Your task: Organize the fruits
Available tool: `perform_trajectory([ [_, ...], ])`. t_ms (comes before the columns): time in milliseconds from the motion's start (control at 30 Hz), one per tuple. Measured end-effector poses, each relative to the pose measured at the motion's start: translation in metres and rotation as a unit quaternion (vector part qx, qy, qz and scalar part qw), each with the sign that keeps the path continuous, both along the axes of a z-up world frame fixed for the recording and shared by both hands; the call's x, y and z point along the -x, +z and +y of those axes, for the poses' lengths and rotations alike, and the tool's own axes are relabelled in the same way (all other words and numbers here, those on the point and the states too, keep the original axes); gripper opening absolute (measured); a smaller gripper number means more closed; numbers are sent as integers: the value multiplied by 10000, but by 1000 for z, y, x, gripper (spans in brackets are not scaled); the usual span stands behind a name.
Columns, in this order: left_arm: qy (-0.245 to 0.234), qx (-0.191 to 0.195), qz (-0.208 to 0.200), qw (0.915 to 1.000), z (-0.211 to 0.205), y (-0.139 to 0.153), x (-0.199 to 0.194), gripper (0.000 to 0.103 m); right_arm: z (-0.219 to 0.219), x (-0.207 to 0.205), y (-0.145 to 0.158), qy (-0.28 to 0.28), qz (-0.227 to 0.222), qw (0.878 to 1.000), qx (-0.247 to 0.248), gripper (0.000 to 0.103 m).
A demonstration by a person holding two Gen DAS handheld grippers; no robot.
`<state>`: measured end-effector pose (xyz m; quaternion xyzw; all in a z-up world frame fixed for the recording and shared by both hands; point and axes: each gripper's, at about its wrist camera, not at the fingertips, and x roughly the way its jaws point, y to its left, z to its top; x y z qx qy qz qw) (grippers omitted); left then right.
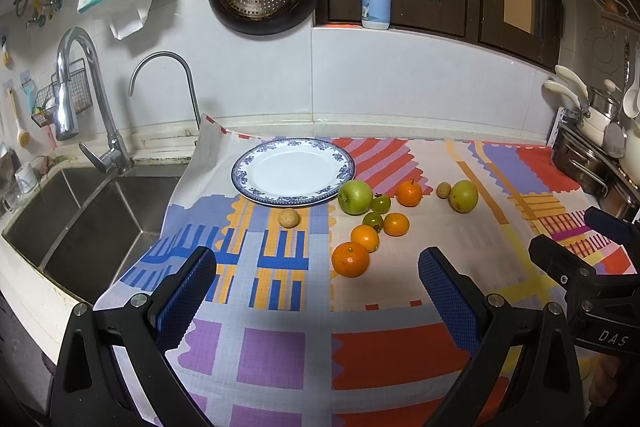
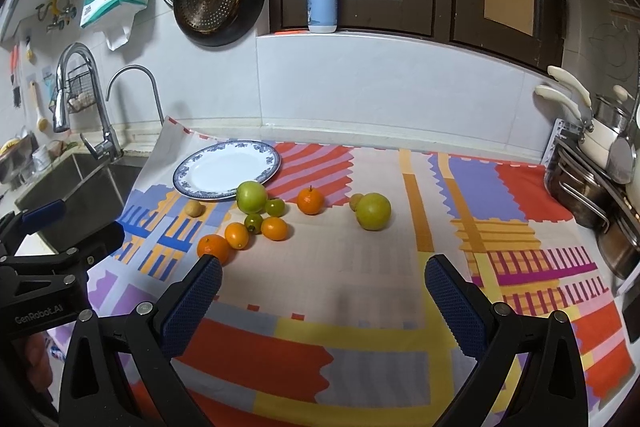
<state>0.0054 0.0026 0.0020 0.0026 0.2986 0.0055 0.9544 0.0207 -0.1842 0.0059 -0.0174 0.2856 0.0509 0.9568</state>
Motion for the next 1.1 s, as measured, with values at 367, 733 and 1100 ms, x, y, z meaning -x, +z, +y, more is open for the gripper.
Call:
perform_trajectory([
  [367,-19,15,85,10000,1,-4,-10,103,4,-8,-2,132,102,9999,9,102],
  [733,-110,-71,152,9998,4,-8,-24,93,17,-32,-6,633,238,9976,153,101],
  [1100,-449,-200,500,9975,-2,-31,-58,79,28,-77,-25,1172,491,9909,447,87],
])
